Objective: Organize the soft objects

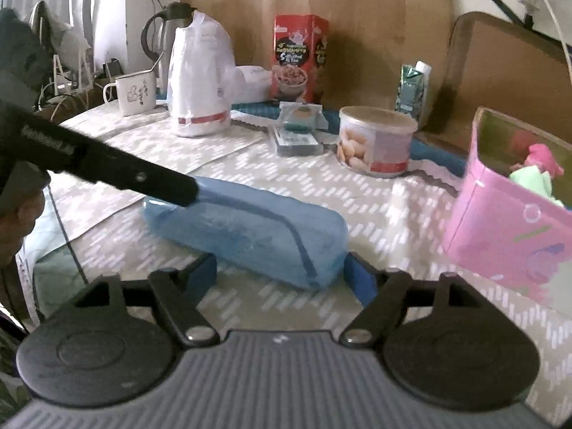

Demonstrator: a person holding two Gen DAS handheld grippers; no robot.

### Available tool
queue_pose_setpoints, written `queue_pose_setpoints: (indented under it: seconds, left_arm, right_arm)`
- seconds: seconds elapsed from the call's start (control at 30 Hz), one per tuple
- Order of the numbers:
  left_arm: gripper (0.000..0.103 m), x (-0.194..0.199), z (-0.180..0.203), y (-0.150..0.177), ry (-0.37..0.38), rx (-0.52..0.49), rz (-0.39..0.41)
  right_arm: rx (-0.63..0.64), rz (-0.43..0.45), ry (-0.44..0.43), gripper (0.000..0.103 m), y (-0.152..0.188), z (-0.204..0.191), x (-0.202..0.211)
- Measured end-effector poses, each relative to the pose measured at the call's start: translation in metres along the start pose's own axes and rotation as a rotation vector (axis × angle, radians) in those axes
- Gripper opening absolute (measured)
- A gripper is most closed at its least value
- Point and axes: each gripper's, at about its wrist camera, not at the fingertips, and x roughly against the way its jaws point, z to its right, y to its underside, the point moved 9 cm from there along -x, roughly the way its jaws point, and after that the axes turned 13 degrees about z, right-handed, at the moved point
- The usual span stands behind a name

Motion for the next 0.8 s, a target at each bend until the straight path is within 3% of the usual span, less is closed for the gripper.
queue_pose_setpoints:
  seconds: [0.17,0.37,0.57,0.63,0.73,0.8]
  left_arm:
    - [0.068,-0.021,0.036,0.009,0.086,-0.045,-0.046]
    - [0.068,-0.062,0.102,0.019,0.234,-0.100,-0.121]
    - [0.074,-0.087,0.178,0.038,0.335,-0.251,-0.159]
    - [0.078,-0.090,0.190,0.042,0.352,-0.295,-0.170]
    - [0.093,-0.091,0.193,0.043,0.328,-0.359,-0.136]
    - [0.091,-0.094,0.189,0.047,0.356,-0.309,-0.169]
  right_arm:
    - [-0.046,0.016,0.080,0.074,0.011,0.018,0.027]
    - [-0.076,0.032,0.253,0.074,0.028,0.056,0.077]
    - [-0.122,0.031,0.402,0.075,0.049,0.099,0.128]
    - [-0.127,0.033,0.429,0.075,0.054,0.108,0.139]
    - [-0.128,0.041,0.463,0.082,0.061,0.119,0.149]
    - [-0.131,0.061,0.458,0.082,0.063,0.120,0.150]
